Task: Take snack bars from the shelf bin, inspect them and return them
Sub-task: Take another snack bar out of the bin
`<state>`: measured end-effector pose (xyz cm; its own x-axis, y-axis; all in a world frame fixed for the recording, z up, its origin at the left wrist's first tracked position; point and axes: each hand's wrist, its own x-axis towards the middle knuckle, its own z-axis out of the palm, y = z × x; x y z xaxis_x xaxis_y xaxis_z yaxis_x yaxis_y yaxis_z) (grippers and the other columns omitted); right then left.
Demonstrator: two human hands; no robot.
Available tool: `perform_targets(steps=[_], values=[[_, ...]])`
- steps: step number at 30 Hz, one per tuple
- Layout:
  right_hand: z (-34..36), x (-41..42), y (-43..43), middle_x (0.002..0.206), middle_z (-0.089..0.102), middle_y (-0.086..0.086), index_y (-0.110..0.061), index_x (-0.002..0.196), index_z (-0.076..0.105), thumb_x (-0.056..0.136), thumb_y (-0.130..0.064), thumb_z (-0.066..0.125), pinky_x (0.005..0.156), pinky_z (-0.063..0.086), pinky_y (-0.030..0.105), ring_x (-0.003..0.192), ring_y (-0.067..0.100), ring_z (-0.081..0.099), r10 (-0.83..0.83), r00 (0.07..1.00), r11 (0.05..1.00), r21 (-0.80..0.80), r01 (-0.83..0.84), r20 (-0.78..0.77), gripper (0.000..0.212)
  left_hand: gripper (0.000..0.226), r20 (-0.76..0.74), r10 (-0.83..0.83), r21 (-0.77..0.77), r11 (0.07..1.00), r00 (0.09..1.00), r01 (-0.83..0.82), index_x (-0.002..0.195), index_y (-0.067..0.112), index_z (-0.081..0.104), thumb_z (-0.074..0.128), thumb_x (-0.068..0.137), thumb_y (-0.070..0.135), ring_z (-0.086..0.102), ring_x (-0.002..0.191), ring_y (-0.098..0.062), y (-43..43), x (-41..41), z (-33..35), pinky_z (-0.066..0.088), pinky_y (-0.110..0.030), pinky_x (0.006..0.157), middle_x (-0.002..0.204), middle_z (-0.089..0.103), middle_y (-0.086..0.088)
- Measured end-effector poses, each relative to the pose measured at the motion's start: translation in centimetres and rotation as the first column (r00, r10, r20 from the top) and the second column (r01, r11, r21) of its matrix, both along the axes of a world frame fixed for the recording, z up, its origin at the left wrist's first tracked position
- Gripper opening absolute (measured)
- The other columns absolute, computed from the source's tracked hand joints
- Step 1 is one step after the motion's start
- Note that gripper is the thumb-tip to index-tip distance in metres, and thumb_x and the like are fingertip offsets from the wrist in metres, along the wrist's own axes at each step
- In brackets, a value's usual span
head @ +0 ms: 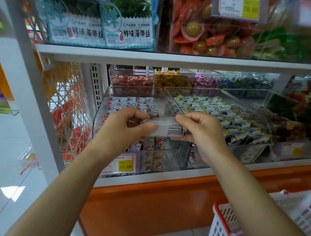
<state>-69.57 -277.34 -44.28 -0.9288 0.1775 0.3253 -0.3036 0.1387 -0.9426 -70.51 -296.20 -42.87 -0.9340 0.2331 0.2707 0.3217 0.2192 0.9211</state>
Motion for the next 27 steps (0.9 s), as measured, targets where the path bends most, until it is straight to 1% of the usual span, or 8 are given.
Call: perform_targets(steps=[3,7,13,15,19,23,25,27], values=[[0.5,0.0,0.6,0.072,0.072,0.010,0.002,0.075,0.067,0.088,-0.009,0.060,0.052,0.057,0.029,0.071,0.024,0.071,0.158,0.978,0.979,-0.147,-0.138,0.138,0.019,0.011,-0.007,0.008,-0.001,1.000,1.000,-0.008,0.093,0.020,0.066,0.065,0.083,0.017,0.067,0.074,-0.007,-0.2,-0.1,0.0,0.054,-0.014,0.063,0.085,0.068,0.001],[1.0,0.2,1.4,0.071,0.072,0.014,0.004,0.077,0.065,0.083,-0.010,0.060,0.050,0.057,0.031,0.065,0.026,0.071,0.312,0.916,0.919,-0.325,-0.224,0.250,0.017,0.013,-0.013,-0.011,0.037,0.999,1.000,0.012,0.091,0.020,0.068,0.061,0.085,0.011,0.068,0.075,-0.009,-0.1,-0.2,-0.2,0.052,-0.012,0.062,0.087,0.069,-0.002],[0.5,0.1,1.0,0.086,0.074,0.011,-0.002,0.092,0.069,0.070,-0.026,0.066,0.062,0.058,0.026,0.082,0.022,0.071,0.314,0.941,0.904,-0.343,-0.255,0.126,0.032,0.012,-0.047,0.123,0.085,0.989,0.991,-0.119,0.091,0.018,0.071,0.060,0.089,0.016,0.068,0.076,-0.012,0.7,-0.7,-0.8,0.056,-0.018,0.065,0.082,0.070,0.005],[0.4,0.1,0.8,0.092,0.073,0.005,-0.008,0.106,0.066,0.070,-0.020,0.070,0.071,0.058,0.027,0.085,0.018,0.070,0.303,0.952,0.922,-0.267,-0.280,0.049,0.037,0.012,-0.038,0.170,0.093,0.982,0.985,-0.166,0.089,0.019,0.071,0.059,0.089,0.020,0.069,0.075,-0.014,1.1,-1.0,-0.9,0.058,-0.026,0.067,0.080,0.070,0.003],[0.5,0.3,1.0,0.099,0.069,-0.006,-0.025,0.119,0.059,0.084,-0.016,0.066,0.064,0.054,0.016,0.065,0.004,0.067,0.070,0.995,0.973,0.226,-0.053,-0.069,0.037,0.017,-0.050,0.149,0.071,0.987,0.988,-0.145,0.093,0.018,0.071,0.055,0.092,0.025,0.068,0.070,-0.015,2.2,-1.0,-1.0,0.059,-0.027,0.063,0.080,0.070,0.000],[0.7,0.1,2.0,0.088,0.066,-0.001,-0.019,0.113,0.062,0.086,-0.021,0.064,0.052,0.052,0.019,0.060,0.002,0.061,-0.097,0.987,0.977,0.176,0.119,-0.128,0.027,0.034,-0.306,0.138,-0.265,0.938,0.942,-0.224,0.100,0.016,0.065,0.039,0.096,0.038,0.059,0.089,-0.029,3.0,-1.9,-1.8,0.046,-0.044,0.071,0.088,0.064,-0.008],[0.7,0.1,2.5,0.094,0.063,0.006,-0.016,0.110,0.059,0.085,-0.023,0.066,0.052,0.053,0.019,0.065,0.004,0.063,-0.193,0.973,0.969,0.132,0.209,-0.125,0.026,0.043,-0.378,0.060,-0.544,0.793,0.924,-0.275,0.122,0.017,0.055,0.031,0.096,0.041,0.042,0.120,-0.031,3.2,-2.6,-2.5,0.034,-0.043,0.094,0.125,0.055,-0.010],[0.6,0.0,2.8,0.101,0.060,0.011,-0.017,0.107,0.056,0.084,-0.024,0.067,0.052,0.052,0.017,0.066,0.005,0.064,-0.253,0.957,0.952,0.139,0.272,-0.139,0.027,0.048,-0.381,-0.018,-0.721,0.631,0.924,-0.285,0.139,0.024,0.039,0.027,0.097,0.043,0.017,0.137,-0.023,3.4,-3.0,-3.4,0.019,-0.046,0.109,0.151,0.028,0.000]])
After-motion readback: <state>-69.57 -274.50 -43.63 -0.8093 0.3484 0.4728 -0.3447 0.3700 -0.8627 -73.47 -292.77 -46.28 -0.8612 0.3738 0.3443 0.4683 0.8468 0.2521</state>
